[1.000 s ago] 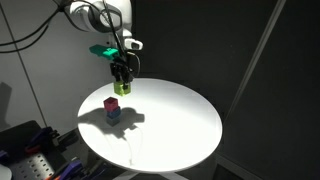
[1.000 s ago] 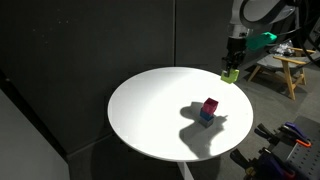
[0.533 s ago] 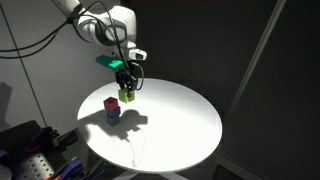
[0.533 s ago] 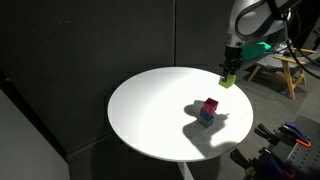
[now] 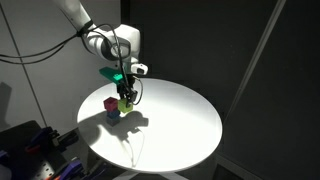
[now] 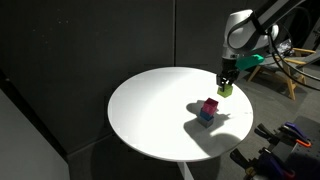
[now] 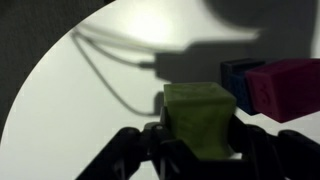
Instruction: Put the light green block on the table
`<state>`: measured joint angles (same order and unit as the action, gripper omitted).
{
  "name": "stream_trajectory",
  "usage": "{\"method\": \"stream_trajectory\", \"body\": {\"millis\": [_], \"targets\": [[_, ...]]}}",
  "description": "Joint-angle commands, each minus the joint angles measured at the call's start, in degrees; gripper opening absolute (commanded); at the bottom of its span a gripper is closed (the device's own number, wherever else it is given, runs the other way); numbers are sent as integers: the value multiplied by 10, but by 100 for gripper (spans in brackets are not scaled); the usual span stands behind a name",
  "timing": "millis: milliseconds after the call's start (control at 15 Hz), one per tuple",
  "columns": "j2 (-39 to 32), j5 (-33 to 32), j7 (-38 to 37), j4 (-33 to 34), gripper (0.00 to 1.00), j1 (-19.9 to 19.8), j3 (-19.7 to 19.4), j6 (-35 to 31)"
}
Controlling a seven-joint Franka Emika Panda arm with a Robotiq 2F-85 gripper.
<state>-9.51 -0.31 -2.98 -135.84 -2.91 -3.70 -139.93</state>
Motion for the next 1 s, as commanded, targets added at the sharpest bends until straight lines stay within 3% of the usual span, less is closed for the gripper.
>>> {"method": "stream_trajectory", "body": {"millis": [0,667,733,933], "targets": [[-33,13,5,28,27,-10,-4,-1],[-78,9,0,56,27,-19,-15,-18],[-72,2,0,44,52,-16,-15,-13],[-75,2,0,46,52,-16,-15,-16]]}}
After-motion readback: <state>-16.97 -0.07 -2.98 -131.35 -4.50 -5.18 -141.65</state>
